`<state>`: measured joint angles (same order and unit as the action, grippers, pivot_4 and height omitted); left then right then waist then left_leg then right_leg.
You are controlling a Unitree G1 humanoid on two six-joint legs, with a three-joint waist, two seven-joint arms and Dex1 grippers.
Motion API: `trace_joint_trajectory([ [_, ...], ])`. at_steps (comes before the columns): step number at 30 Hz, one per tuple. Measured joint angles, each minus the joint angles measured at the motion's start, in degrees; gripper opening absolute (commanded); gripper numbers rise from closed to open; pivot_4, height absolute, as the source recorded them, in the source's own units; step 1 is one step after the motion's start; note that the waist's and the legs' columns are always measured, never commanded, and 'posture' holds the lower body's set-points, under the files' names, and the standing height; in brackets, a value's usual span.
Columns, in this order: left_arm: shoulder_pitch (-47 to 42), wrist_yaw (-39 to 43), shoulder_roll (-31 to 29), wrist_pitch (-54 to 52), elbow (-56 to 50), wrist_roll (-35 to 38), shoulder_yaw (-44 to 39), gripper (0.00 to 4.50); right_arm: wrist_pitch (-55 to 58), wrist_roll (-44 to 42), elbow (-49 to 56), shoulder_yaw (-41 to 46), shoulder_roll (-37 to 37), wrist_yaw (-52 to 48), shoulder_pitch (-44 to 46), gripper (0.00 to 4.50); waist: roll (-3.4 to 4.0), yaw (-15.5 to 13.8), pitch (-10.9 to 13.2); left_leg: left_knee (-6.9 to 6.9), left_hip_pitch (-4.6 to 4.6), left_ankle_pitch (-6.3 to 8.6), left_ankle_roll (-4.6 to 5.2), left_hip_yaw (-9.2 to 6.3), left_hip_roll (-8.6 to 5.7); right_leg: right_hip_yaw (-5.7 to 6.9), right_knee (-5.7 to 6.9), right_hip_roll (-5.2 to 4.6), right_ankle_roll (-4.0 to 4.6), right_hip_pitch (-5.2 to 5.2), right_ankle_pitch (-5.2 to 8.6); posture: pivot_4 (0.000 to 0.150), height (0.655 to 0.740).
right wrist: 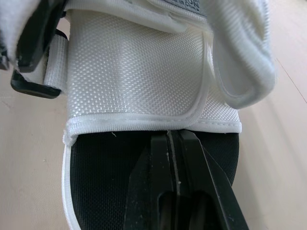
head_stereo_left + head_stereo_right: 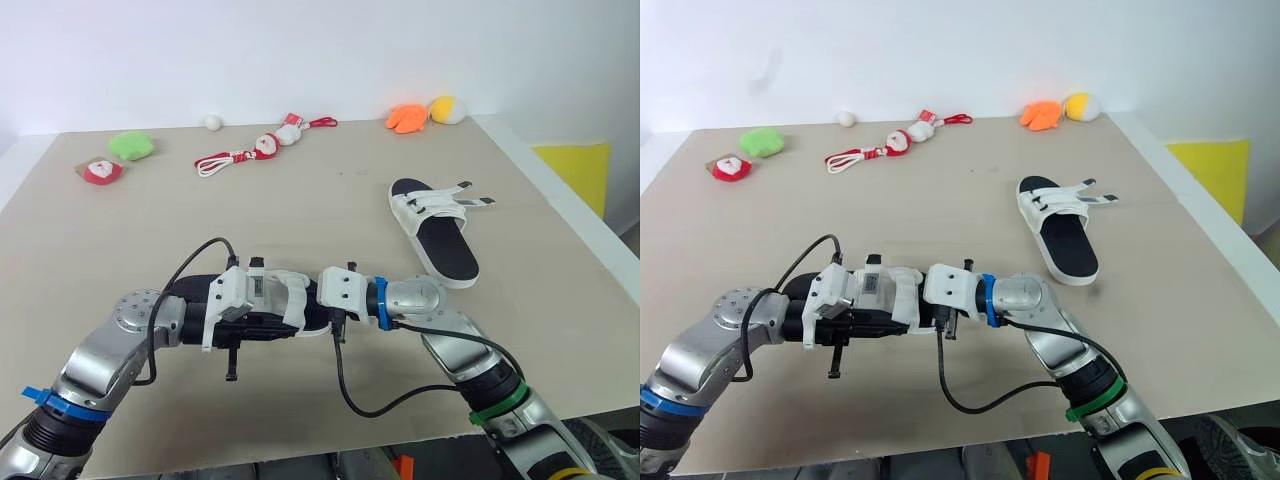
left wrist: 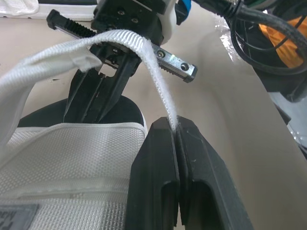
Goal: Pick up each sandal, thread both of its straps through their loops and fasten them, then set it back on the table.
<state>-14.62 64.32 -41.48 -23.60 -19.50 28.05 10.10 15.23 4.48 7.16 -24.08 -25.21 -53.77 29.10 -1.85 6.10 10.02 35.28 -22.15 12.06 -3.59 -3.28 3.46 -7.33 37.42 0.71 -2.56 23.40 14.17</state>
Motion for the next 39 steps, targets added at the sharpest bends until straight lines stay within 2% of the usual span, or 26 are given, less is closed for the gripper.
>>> trace_joint_trajectory([
  [5, 0.5, 0.3, -0.6, 6.9, 1.2, -5.1, 1.7, 0.06, 0.0, 0.0, -0.1, 0.0, 0.0, 0.1, -0.1, 0.00, 0.01, 0.0, 0.0, 0.03, 0.06, 0.02, 0.04, 0.00, 0.00, 0.00, 0.00, 0.00, 0.00, -0.05, -0.01, 0.150, 0.7400],
  [9, 0.5, -0.5, 0.3, 7.8, 2.1, -5.2, 1.3, 0.06, 0.1, 0.1, -0.1, 0.0, -0.1, 0.2, -0.1, 0.00, 0.02, 0.0, 0.0, 0.09, 0.07, 0.00, 0.05, 0.00, 0.00, 0.00, 0.01, 0.00, -0.04, -0.07, -0.05, 0.150, 0.7400],
  [12, 0.6, -0.7, 0.3, 4.6, 1.1, -3.0, 0.6, 0.89, 0.2, 0.1, 0.0, 0.0, -0.1, 0.2, -0.1, 0.00, 0.02, 0.0, 0.0, 0.09, 0.06, 0.00, 0.05, 0.00, 0.00, 0.00, 0.01, 0.00, -0.05, -0.06, -0.05, 0.150, 0.7400],
  [13, 1.0, -0.6, 0.2, 2.5, 0.0, -1.4, 0.1, 1.44, 0.2, 0.1, 0.0, 0.0, -0.1, 0.1, -0.2, 0.00, 0.02, 0.0, 0.0, 0.08, 0.05, 0.00, 0.05, 0.00, 0.00, 0.00, 0.01, 0.00, -0.05, -0.05, -0.05, 0.150, 0.7400],
  [14, 1.1, -0.6, 0.0, 1.8, -0.4, -0.8, 0.0, 1.78, 0.2, 0.1, 0.0, 0.0, -0.1, 0.1, -0.2, 0.00, 0.02, 0.0, 0.0, 0.07, 0.05, 0.00, 0.05, 0.00, 0.00, 0.00, 0.01, 0.00, -0.05, -0.05, -0.05, 0.150, 0.7400],
  [15, 1.4, -0.7, 0.0, 0.3, -1.4, 0.4, -0.5, 2.33, 0.2, 0.1, 0.0, 0.0, -0.1, 0.0, -0.2, 0.00, 0.02, 0.0, 0.0, 0.06, 0.05, 0.00, 0.05, 0.00, 0.00, 0.00, 0.01, 0.00, -0.04, -0.04, -0.04, 0.150, 0.7400],
  [17, 1.9, -1.5, -0.1, -1.9, -2.9, 2.2, -1.8, 3.16, 0.2, 0.1, 0.0, 0.0, -0.1, 0.1, -0.2, 0.00, 0.02, 0.0, 0.0, 0.07, 0.03, 0.00, 0.05, -0.01, 0.00, 0.01, 0.01, 0.00, -0.05, -0.04, -0.05, 0.150, 0.7400],
  [18, 2.1, -2.0, -0.2, -3.0, -3.7, 2.7, -2.5, 3.66, 0.2, 0.1, 0.0, 0.0, -0.1, 0.1, -0.2, 0.00, 0.02, 0.0, 0.0, 0.07, 0.03, 0.00, 0.05, -0.01, 0.00, 0.01, 0.01, 0.00, -0.06, -0.04, -0.05, 0.150, 0.7400],
  [19, 2.7, -2.8, -0.4, -4.2, -4.7, 3.7, -3.6, 4.35, 0.3, 0.1, 0.0, 0.0, -0.1, 0.1, -0.2, 0.00, 0.02, 0.0, 0.0, 0.07, 0.03, 0.00, 0.05, -0.01, 0.00, 0.00, 0.01, 0.00, -0.05, -0.04, -0.05, 0.150, 0.7400],
  [25, 6.8, -5.3, -2.7, -8.6, -8.7, 7.9, -10.0, 4.35, 0.4, 0.1, 0.5, 0.1, -0.2, 0.1, -0.5, 0.00, -0.01, -0.1, 0.0, 0.06, 0.00, 0.01, 0.04, -0.02, 0.01, 0.02, 0.01, 0.00, 0.00, 0.01, -0.01, 0.150, 0.7400],
  [30, 16.9, -5.5, -7.3, -13.0, -12.5, 13.5, -19.2, 4.35, 0.4, 0.0, 1.1, 0.2, -0.4, 0.1, -1.1, 0.00, 0.00, -0.1, 0.0, 0.06, -0.01, 0.08, -0.07, 0.01, 0.01, 0.00, 0.00, -0.03, 0.09, 0.02, 0.05, 0.150, 0.7400],
  [34, 21.7, -5.3, -7.7, -13.0, -13.8, 14.1, -19.9, 4.35, 0.4, 0.0, 1.1, 0.2, -0.3, 0.1, -1.1, 0.00, -0.01, -0.2, 0.0, 0.07, 0.01, 0.11, -0.12, 0.07, -0.01, -0.02, -0.01, -0.08, 0.10, 0.01, 0.06, 0.150, 0.7400],
  [39, 24.1, -7.4, -5.7, -12.8, -13.7, 11.9, -14.9, 4.35, 0.4, 0.0, 0.8, 0.2, -0.3, 0.1, -0.9, 0.00, -0.05, -0.3, 0.1, 0.07, -0.06, 0.11, -0.13, 0.06, -0.01, -0.01, -0.01, -0.08, 0.13, 0.07, 0.06, 0.150, 0.7400],
])
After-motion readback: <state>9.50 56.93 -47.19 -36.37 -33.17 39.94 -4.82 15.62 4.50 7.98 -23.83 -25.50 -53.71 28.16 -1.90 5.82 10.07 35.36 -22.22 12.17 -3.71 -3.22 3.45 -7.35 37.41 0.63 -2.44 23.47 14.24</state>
